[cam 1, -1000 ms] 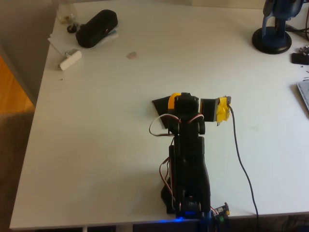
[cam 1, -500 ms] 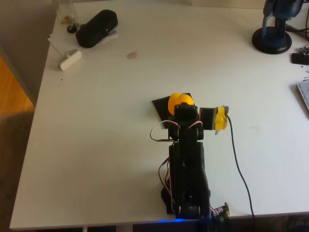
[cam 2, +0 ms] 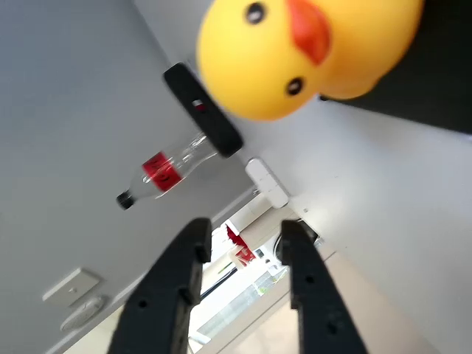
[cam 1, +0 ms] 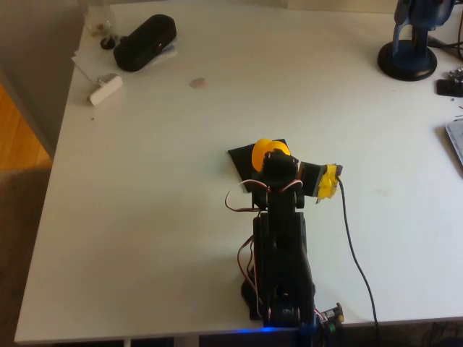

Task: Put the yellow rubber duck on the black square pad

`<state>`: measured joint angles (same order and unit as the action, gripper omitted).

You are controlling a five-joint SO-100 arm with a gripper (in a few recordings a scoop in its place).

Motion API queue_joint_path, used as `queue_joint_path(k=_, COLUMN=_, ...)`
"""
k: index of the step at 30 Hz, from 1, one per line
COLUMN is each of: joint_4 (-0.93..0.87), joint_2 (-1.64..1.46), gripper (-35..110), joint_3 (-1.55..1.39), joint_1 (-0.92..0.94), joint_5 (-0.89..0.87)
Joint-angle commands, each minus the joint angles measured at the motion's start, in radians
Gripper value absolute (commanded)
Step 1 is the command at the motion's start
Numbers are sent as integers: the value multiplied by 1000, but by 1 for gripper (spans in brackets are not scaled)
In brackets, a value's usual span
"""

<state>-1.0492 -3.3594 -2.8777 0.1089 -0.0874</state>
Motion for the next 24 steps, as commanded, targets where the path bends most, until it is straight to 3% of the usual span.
queue_joint_path(k=1, joint_4=3, joint_2=-9, gripper=11, joint_3=-17, joint_1=18, joint_5=-12)
queue_joint_path(k=13, joint_4=3, joint_2=11, gripper=11, joint_3=-18, joint_1=15, joint_5=-2)
queue_joint_path(k=24, joint_4=2, joint_2=8, gripper=10, joint_3=-48, joint_1=15, joint_5=110)
